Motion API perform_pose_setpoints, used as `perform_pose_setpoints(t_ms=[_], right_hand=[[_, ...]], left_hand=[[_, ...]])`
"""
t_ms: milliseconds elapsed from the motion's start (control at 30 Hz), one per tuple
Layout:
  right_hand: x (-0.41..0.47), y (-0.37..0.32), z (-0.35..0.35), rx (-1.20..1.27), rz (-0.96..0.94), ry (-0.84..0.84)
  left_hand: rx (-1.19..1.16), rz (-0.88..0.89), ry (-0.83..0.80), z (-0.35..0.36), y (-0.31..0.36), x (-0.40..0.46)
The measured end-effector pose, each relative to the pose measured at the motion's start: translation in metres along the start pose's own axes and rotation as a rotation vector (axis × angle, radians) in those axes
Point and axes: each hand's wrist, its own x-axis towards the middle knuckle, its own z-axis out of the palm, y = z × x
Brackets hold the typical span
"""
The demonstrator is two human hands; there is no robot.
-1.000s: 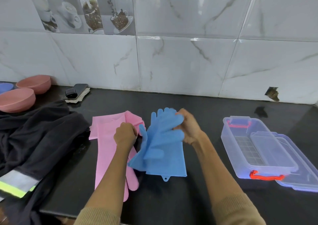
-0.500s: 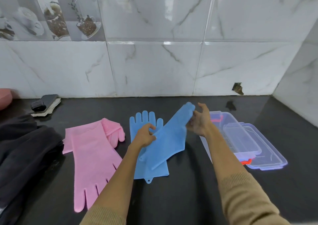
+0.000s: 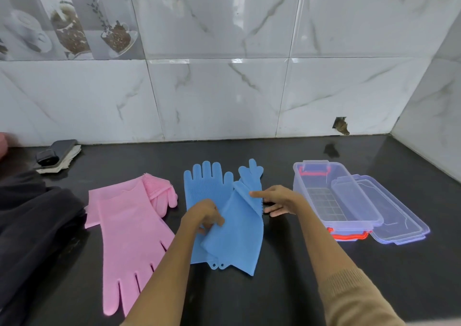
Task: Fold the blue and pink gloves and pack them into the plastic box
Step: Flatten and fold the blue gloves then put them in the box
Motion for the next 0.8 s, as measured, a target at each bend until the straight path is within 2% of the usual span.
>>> perform_pose_setpoints(t_ms=[33, 100, 133, 167, 233, 300, 333, 467, 600, 700, 800], right_hand=[[0.001, 0.001, 0.002, -0.08, -0.022, -0.013], [0.004, 0.005, 0.007, -0.137, -0.068, -0.006], [0.006, 0.008, 0.008, -0.113, -0.082, 0.007], [0.007, 0.011, 0.009, -0.068, -0.087, 0.021], [0.006, 0.016, 0.008, 0.067, -0.07, 0.023], [0.003, 0.021, 0.006, 0.247, -0.053, -0.031], [0.001, 0.023, 0.005, 0.324, -0.054, -0.06], [-0.003, 0.03, 0.0, 0.568, -0.099, -0.107], [-0.004, 0.033, -0.002, 0.586, -0.119, -0.144], [0.0, 0.033, 0.0, 0.573, -0.17, -0.121], [0.004, 0.036, 0.002, 0.701, -0.232, -0.074]], left_hand=[[0.119, 0.011, 0.041, 0.004, 0.004, 0.0], [0.288, 0.079, 0.283, 0.014, 0.013, -0.001], [0.264, 0.134, 0.389, 0.021, 0.019, -0.002], [0.182, 0.195, 0.421, 0.028, 0.025, -0.002], [-0.024, 0.259, 0.266, 0.041, 0.041, -0.002], [-0.218, 0.239, 0.068, 0.052, 0.055, -0.003], [-0.24, 0.239, 0.04, 0.058, 0.06, -0.002], [-0.16, 0.302, 0.205, 0.076, 0.073, 0.002], [-0.071, 0.313, 0.318, 0.083, 0.085, 0.0], [-0.201, 0.307, 0.349, 0.079, 0.09, 0.0], [-0.245, 0.363, 0.263, 0.063, 0.09, 0.004]])
